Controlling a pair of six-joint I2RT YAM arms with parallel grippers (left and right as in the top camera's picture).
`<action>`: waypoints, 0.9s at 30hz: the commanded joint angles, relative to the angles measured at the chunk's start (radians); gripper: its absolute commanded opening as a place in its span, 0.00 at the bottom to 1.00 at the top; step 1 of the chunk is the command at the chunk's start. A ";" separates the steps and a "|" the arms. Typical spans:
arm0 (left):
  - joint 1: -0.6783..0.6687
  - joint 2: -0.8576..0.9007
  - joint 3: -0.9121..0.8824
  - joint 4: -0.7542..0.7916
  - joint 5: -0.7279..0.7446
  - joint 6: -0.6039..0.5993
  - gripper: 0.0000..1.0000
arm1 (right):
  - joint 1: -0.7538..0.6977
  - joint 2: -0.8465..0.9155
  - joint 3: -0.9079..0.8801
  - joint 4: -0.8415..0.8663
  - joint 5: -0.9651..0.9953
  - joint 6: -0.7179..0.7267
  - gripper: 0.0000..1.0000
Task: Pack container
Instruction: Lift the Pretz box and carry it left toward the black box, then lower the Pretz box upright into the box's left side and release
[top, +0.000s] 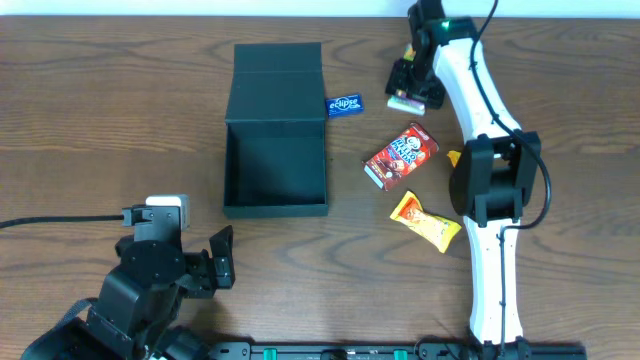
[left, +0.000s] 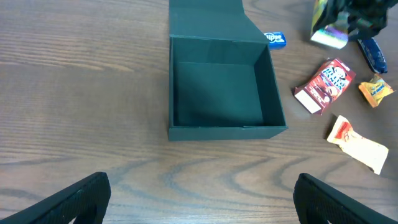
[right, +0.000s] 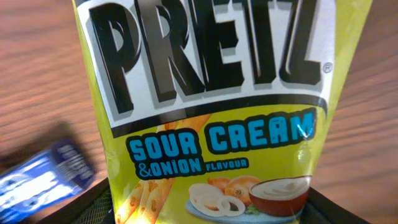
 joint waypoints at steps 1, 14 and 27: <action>0.001 -0.002 0.006 -0.004 -0.001 -0.011 0.95 | 0.010 -0.018 0.107 -0.043 0.002 -0.040 0.70; 0.001 -0.002 0.006 -0.004 0.000 -0.011 0.95 | 0.156 -0.018 0.367 -0.235 -0.072 -0.075 0.73; 0.001 -0.002 0.006 -0.004 0.000 -0.011 0.95 | 0.464 -0.018 0.368 -0.254 -0.116 -0.048 0.74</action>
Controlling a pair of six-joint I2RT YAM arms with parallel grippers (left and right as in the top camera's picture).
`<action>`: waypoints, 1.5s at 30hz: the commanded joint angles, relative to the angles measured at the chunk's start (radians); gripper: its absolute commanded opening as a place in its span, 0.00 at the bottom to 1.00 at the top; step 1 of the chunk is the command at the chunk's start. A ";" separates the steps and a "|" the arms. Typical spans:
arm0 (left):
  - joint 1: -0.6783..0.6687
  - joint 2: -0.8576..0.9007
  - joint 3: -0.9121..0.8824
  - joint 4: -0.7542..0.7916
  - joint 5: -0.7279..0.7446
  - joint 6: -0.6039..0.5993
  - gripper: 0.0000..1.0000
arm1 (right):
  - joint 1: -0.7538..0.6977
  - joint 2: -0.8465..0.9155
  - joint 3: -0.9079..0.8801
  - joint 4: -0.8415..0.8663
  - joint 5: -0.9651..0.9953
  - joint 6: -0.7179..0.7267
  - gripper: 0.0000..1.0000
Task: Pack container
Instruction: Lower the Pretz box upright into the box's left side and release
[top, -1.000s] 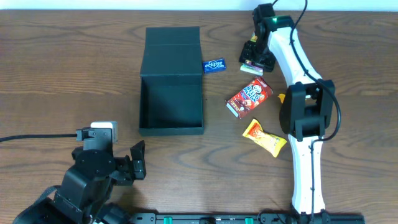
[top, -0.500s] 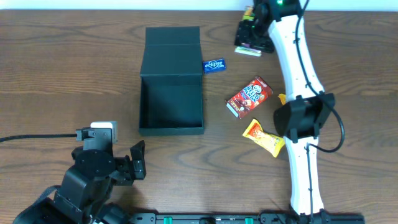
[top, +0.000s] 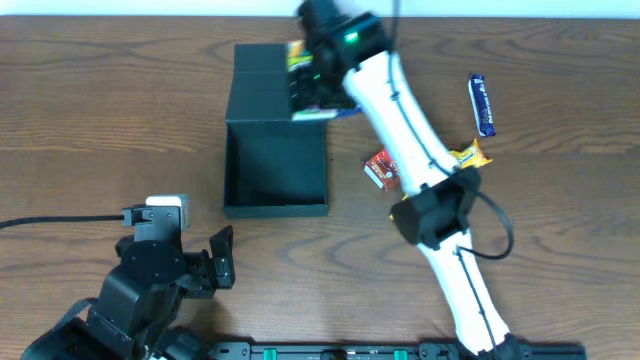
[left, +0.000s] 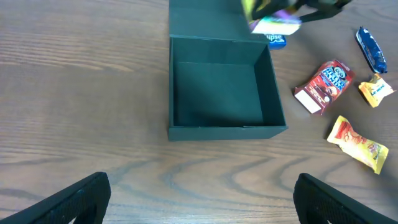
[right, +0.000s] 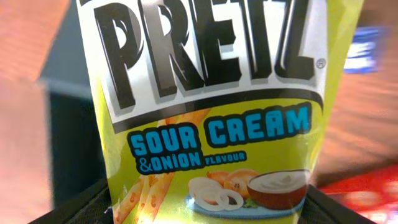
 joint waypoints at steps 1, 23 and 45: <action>0.001 -0.002 0.006 -0.004 0.000 -0.011 0.95 | 0.071 -0.018 0.021 -0.013 -0.009 0.019 0.74; 0.001 -0.002 0.006 -0.004 0.000 -0.011 0.95 | 0.319 -0.018 -0.104 -0.031 0.156 0.391 0.71; 0.001 -0.002 0.006 -0.004 0.000 -0.011 0.95 | 0.312 -0.021 -0.277 0.109 0.100 0.440 0.99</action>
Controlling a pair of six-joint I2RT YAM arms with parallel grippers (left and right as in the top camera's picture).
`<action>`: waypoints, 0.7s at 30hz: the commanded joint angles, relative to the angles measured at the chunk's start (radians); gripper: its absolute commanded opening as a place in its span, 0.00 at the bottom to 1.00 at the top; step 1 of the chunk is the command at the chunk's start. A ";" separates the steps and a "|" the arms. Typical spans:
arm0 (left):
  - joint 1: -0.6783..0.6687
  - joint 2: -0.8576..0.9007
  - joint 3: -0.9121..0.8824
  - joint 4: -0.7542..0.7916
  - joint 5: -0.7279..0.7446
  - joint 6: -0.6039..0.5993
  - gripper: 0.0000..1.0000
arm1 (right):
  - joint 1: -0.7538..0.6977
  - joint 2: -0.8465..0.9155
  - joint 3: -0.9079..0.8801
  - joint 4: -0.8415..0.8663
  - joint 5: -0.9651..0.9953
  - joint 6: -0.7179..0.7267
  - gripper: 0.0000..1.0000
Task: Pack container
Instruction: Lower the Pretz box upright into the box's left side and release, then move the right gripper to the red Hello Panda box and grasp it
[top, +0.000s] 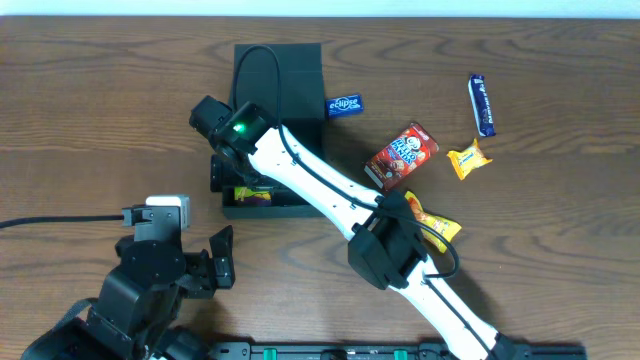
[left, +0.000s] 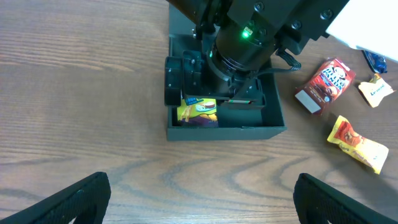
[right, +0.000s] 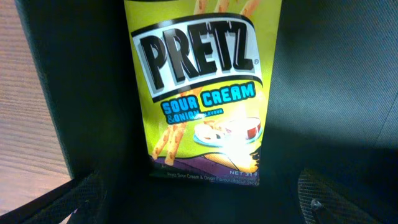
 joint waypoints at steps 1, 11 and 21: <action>0.001 -0.002 0.006 -0.004 0.000 -0.011 0.95 | -0.008 -0.021 0.028 -0.022 0.016 -0.021 0.99; 0.001 -0.002 0.006 -0.004 0.000 -0.011 0.95 | -0.055 -0.127 0.124 -0.071 0.065 -0.088 0.99; 0.001 -0.002 0.006 -0.004 0.000 -0.011 0.95 | -0.157 -0.257 0.124 -0.100 0.060 -0.088 0.99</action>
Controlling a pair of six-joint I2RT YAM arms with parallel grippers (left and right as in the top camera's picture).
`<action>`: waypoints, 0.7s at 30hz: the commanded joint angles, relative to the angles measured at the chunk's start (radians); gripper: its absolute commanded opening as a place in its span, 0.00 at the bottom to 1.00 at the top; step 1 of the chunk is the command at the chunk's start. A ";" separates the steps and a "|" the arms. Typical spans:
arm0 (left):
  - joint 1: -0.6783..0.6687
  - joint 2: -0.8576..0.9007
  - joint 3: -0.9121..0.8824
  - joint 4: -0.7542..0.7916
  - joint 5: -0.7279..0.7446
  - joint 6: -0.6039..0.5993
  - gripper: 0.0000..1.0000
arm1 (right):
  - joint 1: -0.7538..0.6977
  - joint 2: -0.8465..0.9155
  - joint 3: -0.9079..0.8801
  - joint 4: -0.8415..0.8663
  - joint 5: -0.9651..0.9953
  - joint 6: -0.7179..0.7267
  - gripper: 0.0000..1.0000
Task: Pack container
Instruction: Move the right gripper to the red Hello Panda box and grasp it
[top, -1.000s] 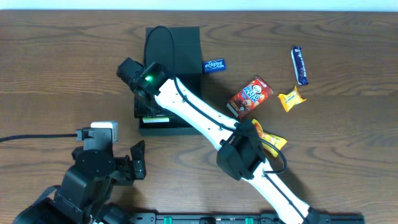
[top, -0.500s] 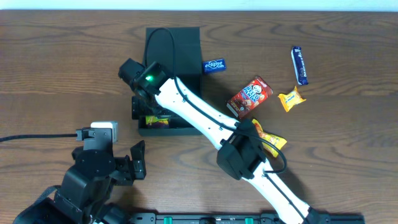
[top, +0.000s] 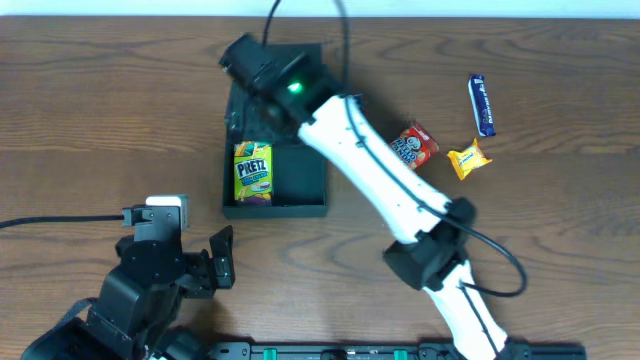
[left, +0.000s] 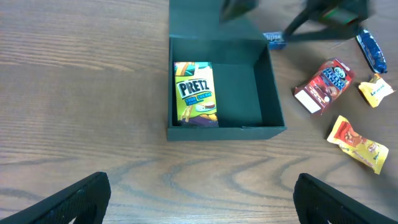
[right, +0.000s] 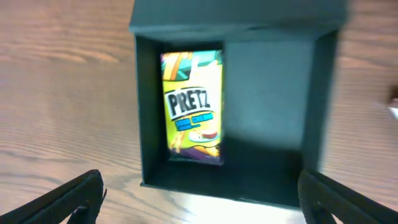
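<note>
The dark green box (top: 300, 170) stands open at mid-table, its lid (left: 205, 18) folded back. A yellow Pretz pack (top: 253, 172) lies flat along the box's left wall, face up, also seen in the left wrist view (left: 196, 93) and the right wrist view (right: 191, 118). My right gripper (right: 199, 199) hangs open and empty above the box, its head over the lid in the overhead view (top: 250, 60). My left gripper (left: 202, 199) rests open near the table's front left, well short of the box.
Right of the box lie a red snack pack (top: 415, 145), a small yellow candy (top: 467, 158), a blue bar (top: 482, 104) and a yellow-orange packet (left: 357, 144). A blue Eclipse gum pack (left: 273, 39) peeks out beside the lid. The right arm crosses the table diagonally.
The right gripper was low inside the box just over the Pretz pack; now it is higher and further back, over the lid. The pack stays in the box's left side.
The right gripper first held the Pretz pack at the back right of the table. Then it held it over the box lid. Later the pack lay in the box with the gripper open above it, and now the gripper is clear. The left arm never moved.
</note>
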 joint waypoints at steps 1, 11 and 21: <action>0.001 -0.002 0.006 -0.004 0.000 -0.011 0.95 | -0.043 -0.043 0.018 -0.023 0.014 -0.015 0.99; 0.001 -0.002 0.006 -0.004 0.000 -0.011 0.95 | -0.145 -0.061 0.018 -0.098 0.072 -0.018 0.99; 0.001 -0.002 0.006 -0.004 0.000 -0.011 0.95 | -0.288 -0.058 0.005 -0.210 0.200 0.220 0.99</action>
